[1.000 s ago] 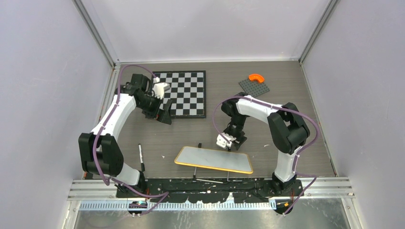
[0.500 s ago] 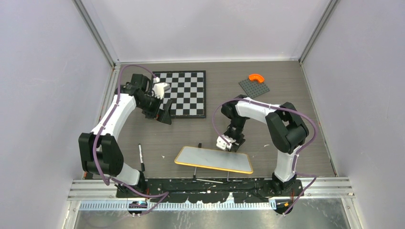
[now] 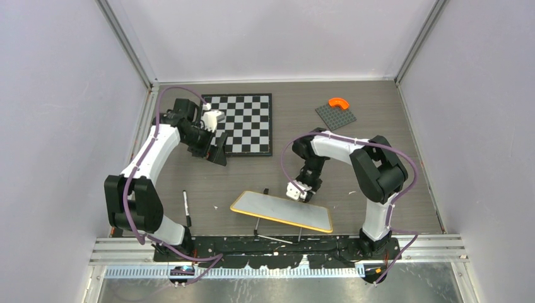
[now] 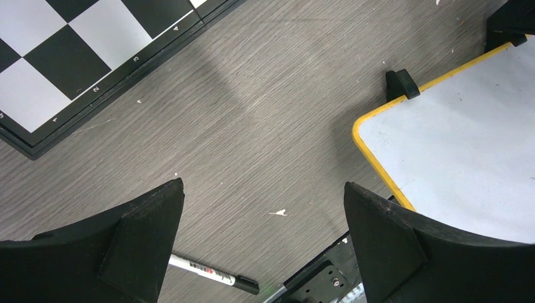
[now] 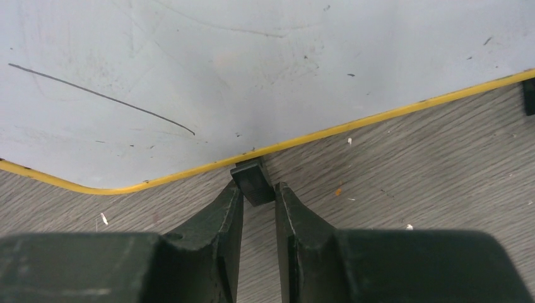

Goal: Write a sentence on the whiteboard
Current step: Move the whiteboard stand to the center of the board.

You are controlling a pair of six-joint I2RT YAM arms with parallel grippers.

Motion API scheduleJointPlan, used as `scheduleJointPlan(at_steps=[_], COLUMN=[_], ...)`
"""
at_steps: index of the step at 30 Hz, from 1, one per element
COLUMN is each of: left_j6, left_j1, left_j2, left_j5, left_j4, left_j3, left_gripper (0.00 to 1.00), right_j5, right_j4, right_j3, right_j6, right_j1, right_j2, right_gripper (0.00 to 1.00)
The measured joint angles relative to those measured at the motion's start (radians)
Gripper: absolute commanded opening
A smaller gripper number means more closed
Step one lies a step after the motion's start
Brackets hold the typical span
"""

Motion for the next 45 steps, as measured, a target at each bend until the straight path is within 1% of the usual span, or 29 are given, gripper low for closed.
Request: scheduleJointPlan(at_steps=[3, 7, 8, 16, 26, 31, 34, 37, 43, 45], left_j6=[0.000, 0.000, 0.000, 0.000, -0.002, -0.006, -0.010, -0.016, -0.032, -0.037], left_j1=[0.000, 0.000, 0.000, 0.000, 0.000, 0.000, 0.000, 0.000, 0.000, 0.000], left_j2=[0.000, 0.000, 0.000, 0.000, 0.005, 0.014, 0.014, 0.014, 0.018, 0.019], left_j5=[-0.003, -0.010, -0.010, -0.018, -0.026, -0.028, -0.036, -0.044, -0.055, -0.055], left_j4=[0.000, 0.000, 0.000, 0.000, 0.000, 0.000, 0.001, 0.002, 0.011, 0.016], left_j3=[-0.001, -0.001, -0.001, -0.005, -0.005, -0.005, -0.005, -0.005, -0.004, -0.003], left_gripper=[1.00, 1.00, 1.00, 1.00, 1.00, 1.00, 1.00, 1.00, 1.00, 1.00], right_j5=[0.000, -0.001, -0.002, -0.027, -0.054, -0.066, -0.073, -0.075, -0.050, -0.043], right_j4=[0.001, 0.001, 0.000, -0.006, -0.001, 0.038, 0.084, 0.129, 0.249, 0.307], right_j3=[-0.003, -0.003, -0.003, -0.003, -0.053, -0.090, -0.121, -0.158, -0.182, -0.199], right_j6=[-0.003, -0.006, -0.007, -0.009, -0.009, -0.002, 0.071, 0.188, 0.483, 0.606], right_j1=[0.000, -0.001, -0.002, -0.046, -0.217, -0.310, -0.349, -0.367, -0.376, -0.380], right_j2=[0.000, 0.000, 0.000, 0.000, -0.024, -0.059, -0.086, -0.120, -0.172, -0.193], right_gripper=[0.12, 0.01, 0.00, 0.00, 0.00, 0.00, 0.00, 0.00, 0.00, 0.00])
